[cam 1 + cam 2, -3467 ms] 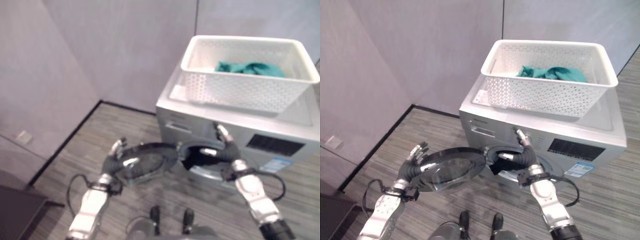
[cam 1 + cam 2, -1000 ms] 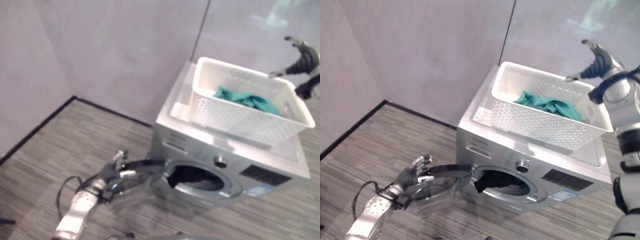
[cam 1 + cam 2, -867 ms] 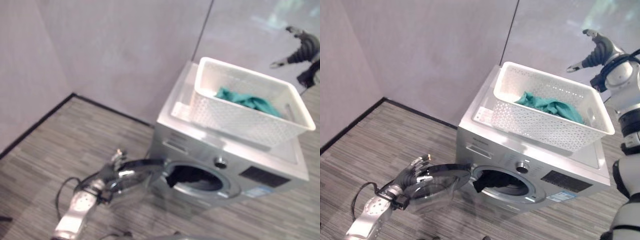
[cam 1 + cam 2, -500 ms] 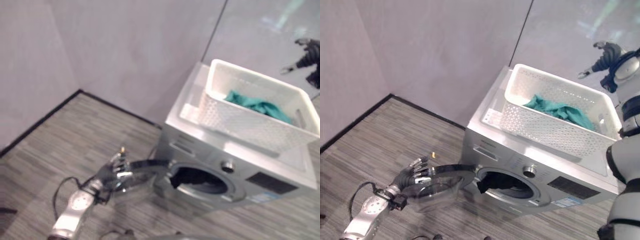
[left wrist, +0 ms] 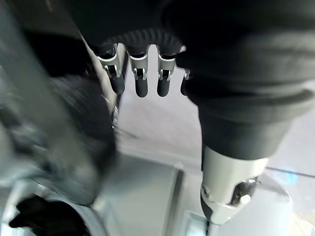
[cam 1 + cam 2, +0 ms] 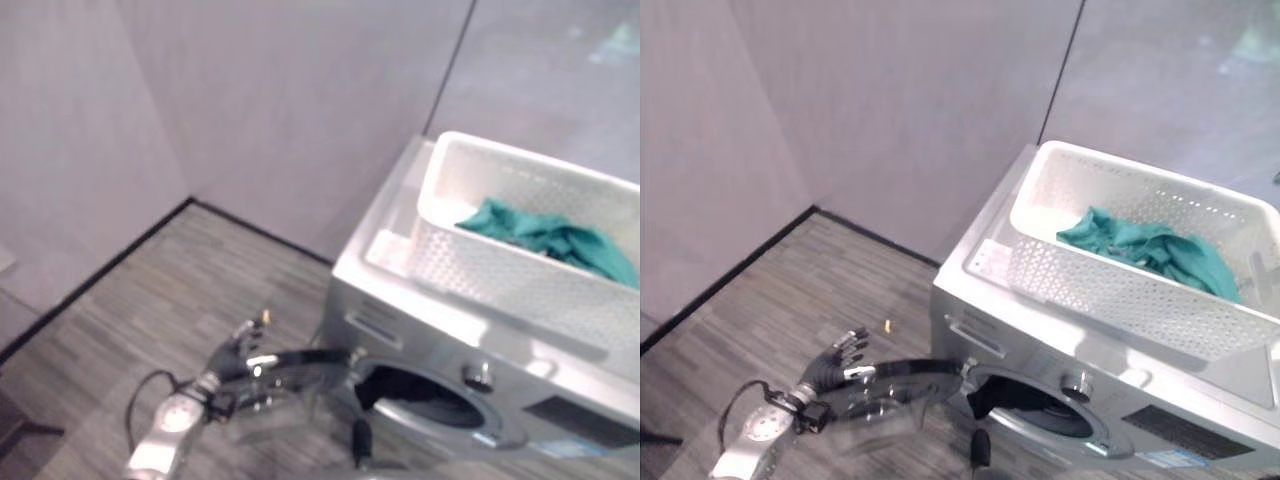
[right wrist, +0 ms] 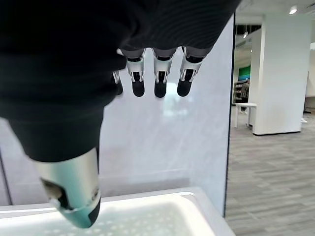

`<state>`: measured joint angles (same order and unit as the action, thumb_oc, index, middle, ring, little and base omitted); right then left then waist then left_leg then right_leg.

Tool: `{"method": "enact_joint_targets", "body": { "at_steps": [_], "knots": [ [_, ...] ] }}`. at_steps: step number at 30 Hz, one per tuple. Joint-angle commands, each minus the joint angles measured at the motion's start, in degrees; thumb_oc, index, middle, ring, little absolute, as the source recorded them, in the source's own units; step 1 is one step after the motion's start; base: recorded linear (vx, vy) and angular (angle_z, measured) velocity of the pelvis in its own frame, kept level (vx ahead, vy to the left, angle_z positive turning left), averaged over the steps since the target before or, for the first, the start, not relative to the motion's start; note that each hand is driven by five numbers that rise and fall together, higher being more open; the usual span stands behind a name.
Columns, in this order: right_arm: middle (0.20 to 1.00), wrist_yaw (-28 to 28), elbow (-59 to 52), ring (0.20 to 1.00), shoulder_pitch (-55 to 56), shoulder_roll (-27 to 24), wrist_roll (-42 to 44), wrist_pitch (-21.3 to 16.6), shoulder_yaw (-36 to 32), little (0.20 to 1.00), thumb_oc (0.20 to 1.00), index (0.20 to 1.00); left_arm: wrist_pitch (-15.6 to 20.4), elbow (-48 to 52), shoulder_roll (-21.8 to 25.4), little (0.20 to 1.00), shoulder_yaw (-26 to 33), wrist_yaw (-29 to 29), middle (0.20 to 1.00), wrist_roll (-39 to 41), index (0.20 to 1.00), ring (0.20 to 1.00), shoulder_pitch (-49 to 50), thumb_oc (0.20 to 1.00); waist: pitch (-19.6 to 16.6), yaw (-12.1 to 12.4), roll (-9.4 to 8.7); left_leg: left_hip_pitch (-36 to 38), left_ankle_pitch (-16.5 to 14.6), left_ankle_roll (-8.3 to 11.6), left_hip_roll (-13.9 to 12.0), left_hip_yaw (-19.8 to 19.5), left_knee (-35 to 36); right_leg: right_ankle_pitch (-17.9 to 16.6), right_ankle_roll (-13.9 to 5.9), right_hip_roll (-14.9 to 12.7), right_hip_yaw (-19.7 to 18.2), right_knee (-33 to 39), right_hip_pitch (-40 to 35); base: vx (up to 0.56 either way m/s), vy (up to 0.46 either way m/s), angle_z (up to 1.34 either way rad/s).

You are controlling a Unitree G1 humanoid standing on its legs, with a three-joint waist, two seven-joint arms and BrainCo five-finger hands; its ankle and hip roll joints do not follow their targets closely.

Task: Grab the laundry basket,head to the washer,open it,put in the laundry and shut it.

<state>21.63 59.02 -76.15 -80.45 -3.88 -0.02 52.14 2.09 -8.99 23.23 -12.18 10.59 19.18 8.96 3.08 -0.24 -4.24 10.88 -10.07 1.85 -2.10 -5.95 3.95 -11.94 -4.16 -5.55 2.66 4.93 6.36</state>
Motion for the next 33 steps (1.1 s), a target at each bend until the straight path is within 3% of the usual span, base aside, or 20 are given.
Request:
{"method": "enact_joint_targets", "body": {
  "at_steps": [1,12,18,33],
  "knots": [
    [1.000,-0.21,0.70,1.000,-6.85,-3.15,2.06,-0.95,4.06,1.000,1.000,1.000,2.99,4.01,3.74,1.000,-2.07,1.08,1.000,-0.22,1.000,1.000,-2.07,1.000,-2.29,1.14,-1.77,-2.06,1.28,-2.51,2.16,1.75,-2.22,5.62,-6.24,-3.68,2.21,-4.72,-3.10,-0.01,-0.021,-0.10],
    [1.000,1.58,-10.95,1.000,-3.13,-6.56,6.18,-0.80,2.72,1.000,1.000,1.000,2.65,4.96,4.89,1.000,-3.26,2.30,1.000,-0.27,1.000,1.000,-2.14,1.000,-2.19,0.81,-4.86,-0.67,1.80,-2.03,0.47,2.77,-0.53,5.29,-6.46,-2.48,2.94,-3.65,-4.32,-0.02,-0.004,-0.02],
    [1.000,5.37,-17.60,1.000,6.97,-10.85,4.10,0.21,0.35,1.000,1.000,1.000,2.66,6.93,5.62,1.000,-1.26,2.19,1.000,-1.77,1.000,1.000,-1.01,1.000,-1.09,0.53,-6.74,0.23,1.70,-1.98,0.10,3.96,0.47,4.22,-7.06,-2.48,3.11,-3.56,-4.40,-0.05,-0.001,-0.03],
    [1.000,8.67,-9.92,1.000,22.70,-4.09,-5.93,0.13,-7.51,1.000,1.000,1.000,1.25,6.95,5.56,1.000,-0.03,1.69,1.000,-2.63,1.000,1.000,2.96,1.000,0.57,3.01,-5.92,0.15,1.70,-2.13,0.48,3.23,0.97,4.56,-6.91,-3.45,4.57,-2.16,-5.00,0.00,-0.001,-0.04]
  ]
}}
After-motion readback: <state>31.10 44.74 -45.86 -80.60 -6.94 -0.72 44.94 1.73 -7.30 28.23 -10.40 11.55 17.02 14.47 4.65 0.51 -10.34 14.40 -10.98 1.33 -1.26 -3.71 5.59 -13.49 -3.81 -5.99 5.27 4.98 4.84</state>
